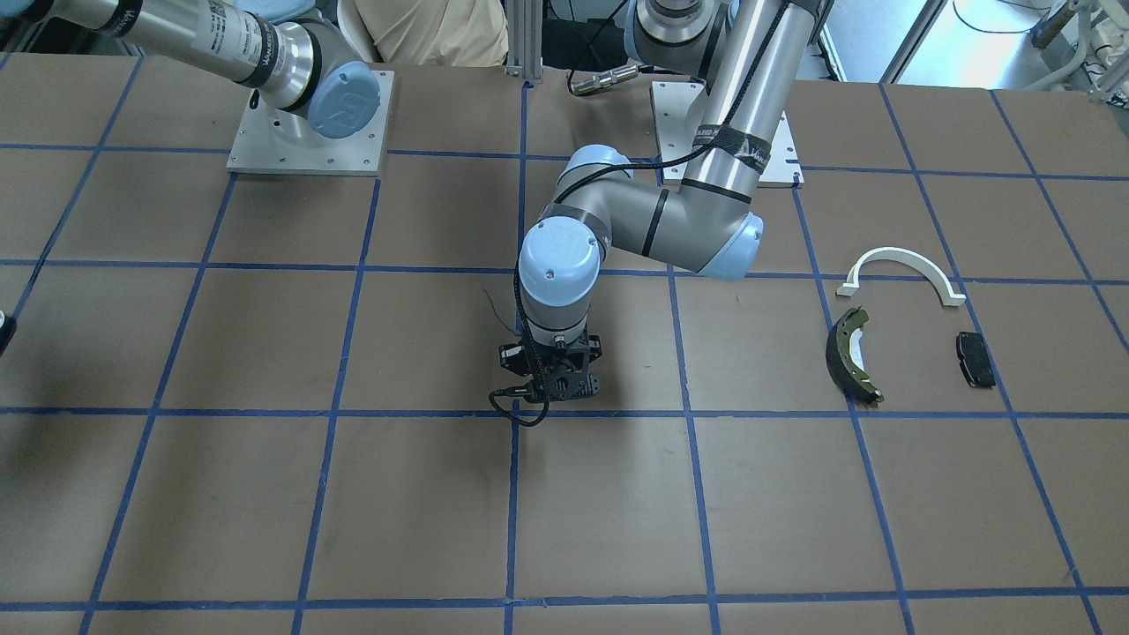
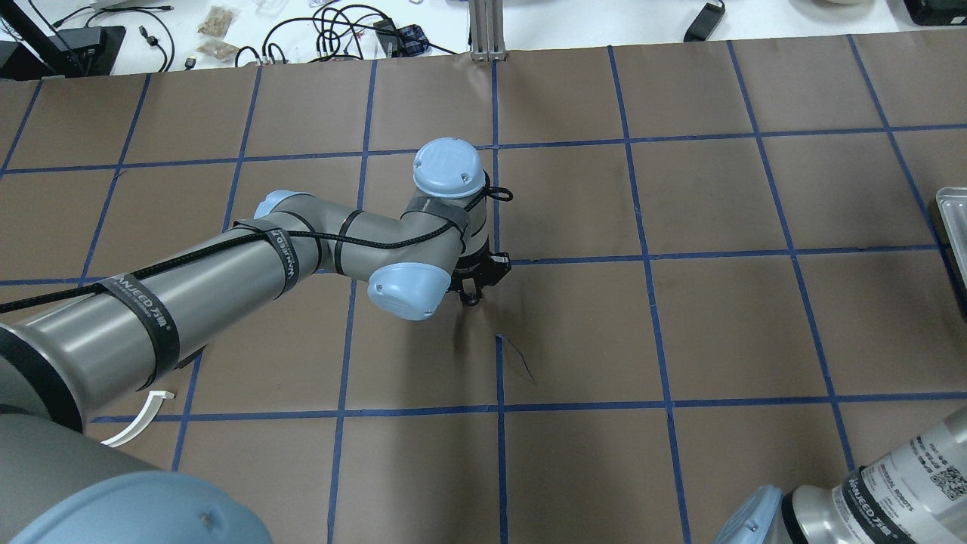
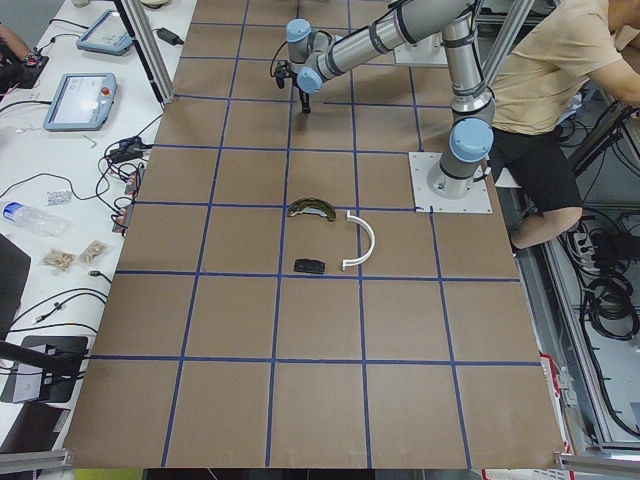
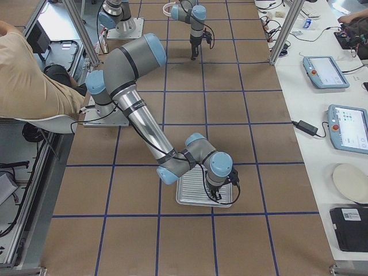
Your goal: Place bearing gear from tray to pile
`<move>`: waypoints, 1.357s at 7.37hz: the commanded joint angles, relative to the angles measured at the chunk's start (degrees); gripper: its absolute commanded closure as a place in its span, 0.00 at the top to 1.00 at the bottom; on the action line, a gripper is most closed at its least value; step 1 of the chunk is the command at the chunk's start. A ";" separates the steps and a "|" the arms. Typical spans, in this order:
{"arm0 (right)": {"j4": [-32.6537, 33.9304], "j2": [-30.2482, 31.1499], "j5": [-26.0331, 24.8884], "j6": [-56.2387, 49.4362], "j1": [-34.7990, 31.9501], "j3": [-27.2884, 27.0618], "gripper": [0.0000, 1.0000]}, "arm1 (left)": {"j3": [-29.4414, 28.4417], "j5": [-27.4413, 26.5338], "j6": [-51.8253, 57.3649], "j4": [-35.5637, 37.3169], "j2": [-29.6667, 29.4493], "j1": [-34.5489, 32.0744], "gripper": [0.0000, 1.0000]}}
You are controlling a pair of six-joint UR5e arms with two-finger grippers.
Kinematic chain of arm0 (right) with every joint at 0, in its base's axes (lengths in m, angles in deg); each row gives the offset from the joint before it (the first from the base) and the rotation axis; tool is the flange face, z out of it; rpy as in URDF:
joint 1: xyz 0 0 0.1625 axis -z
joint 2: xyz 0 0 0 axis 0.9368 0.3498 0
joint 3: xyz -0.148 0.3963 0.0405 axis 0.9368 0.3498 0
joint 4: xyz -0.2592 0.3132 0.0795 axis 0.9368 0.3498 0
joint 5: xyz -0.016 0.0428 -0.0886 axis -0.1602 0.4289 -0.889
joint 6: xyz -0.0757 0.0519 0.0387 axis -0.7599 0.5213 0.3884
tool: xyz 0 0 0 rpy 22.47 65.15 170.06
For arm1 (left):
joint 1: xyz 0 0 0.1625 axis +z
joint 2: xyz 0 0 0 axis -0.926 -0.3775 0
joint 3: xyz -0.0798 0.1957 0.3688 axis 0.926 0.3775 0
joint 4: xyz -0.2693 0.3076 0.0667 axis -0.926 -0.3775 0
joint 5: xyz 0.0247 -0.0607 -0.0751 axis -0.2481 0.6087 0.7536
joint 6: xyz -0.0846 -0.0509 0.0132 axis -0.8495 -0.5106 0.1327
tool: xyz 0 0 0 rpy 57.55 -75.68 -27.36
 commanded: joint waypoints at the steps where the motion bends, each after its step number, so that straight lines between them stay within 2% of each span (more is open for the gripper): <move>1: -0.41 0.59 -0.15 1.16 -0.63 0.03 0.07 | -3.25 -0.58 1.41 -4.38 1.75 3.92 0.00; 3: -2.34 4.52 -0.24 5.98 -5.08 -0.93 0.04 | -11.24 -0.85 14.97 -24.71 6.31 12.96 0.00; 4: -5.22 7.59 -0.33 11.57 -9.81 -1.98 0.04 | -12.41 -1.20 22.62 -29.42 7.72 17.44 0.00; 6: -7.80 15.22 -0.24 27.45 -21.49 -8.63 0.04 | -11.98 -7.77 38.96 -30.17 9.49 28.07 0.00; 7: -7.71 19.53 0.02 37.45 -27.81 -13.81 0.03 | -10.94 -8.23 44.96 -30.26 9.58 33.34 0.00; 8: -7.19 23.23 0.28 42.86 -33.97 -19.25 0.03 | -9.53 -8.50 51.89 -29.39 9.67 37.83 0.00; 9: -6.84 25.44 2.46 52.05 -40.38 -23.22 0.03 | -8.22 -9.37 57.18 -28.08 9.50 42.67 0.00; 10: -5.79 25.63 3.79 64.06 -48.71 -24.83 0.03 | -6.38 -10.60 61.67 -23.89 8.89 45.58 0.00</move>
